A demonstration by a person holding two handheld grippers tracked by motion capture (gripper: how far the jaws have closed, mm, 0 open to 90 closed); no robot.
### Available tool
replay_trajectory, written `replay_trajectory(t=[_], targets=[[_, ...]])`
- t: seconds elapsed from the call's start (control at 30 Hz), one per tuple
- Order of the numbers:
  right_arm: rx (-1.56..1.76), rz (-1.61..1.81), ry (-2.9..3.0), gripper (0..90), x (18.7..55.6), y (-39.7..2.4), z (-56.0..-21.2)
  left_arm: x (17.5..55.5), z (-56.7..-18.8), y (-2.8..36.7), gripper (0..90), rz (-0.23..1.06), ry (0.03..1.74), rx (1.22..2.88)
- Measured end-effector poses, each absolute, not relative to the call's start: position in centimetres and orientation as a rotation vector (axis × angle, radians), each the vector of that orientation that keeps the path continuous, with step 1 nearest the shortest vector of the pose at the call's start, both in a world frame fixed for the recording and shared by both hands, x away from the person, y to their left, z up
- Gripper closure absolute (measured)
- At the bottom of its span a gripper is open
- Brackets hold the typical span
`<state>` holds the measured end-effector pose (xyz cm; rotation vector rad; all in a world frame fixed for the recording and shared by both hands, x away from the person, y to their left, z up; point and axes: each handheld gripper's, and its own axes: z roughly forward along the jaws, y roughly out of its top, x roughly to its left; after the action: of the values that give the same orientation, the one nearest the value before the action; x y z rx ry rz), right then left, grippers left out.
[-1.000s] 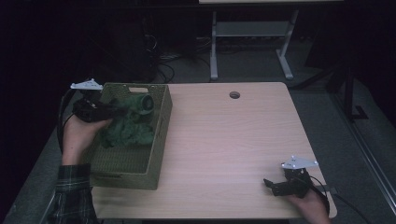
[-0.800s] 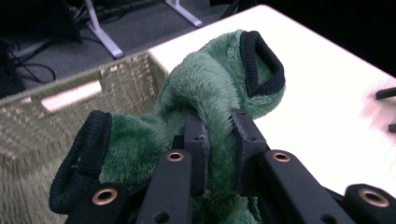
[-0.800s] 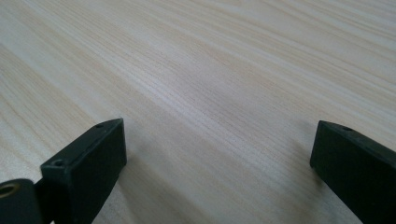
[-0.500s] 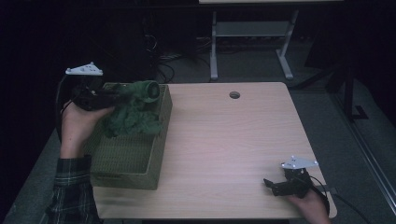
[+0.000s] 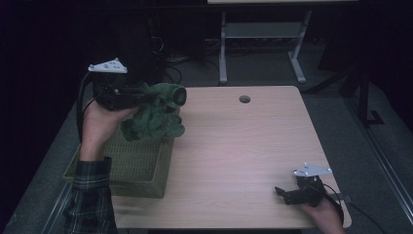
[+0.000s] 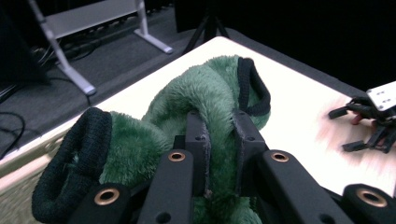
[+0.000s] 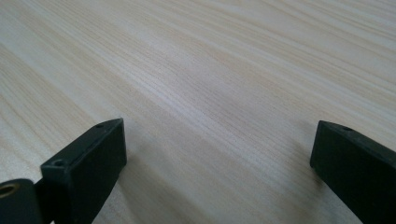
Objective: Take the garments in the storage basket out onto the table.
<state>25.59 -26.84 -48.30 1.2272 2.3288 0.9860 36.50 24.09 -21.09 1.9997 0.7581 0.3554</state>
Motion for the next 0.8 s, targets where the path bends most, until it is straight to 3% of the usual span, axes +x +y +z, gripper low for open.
replay_trajectory(t=[0.8], targets=[[1.236,0.987,2.329,3.2,25.6,-26.8,-48.3,37.1,-22.2,13.4,79.3,0.231,0.576,2.074]])
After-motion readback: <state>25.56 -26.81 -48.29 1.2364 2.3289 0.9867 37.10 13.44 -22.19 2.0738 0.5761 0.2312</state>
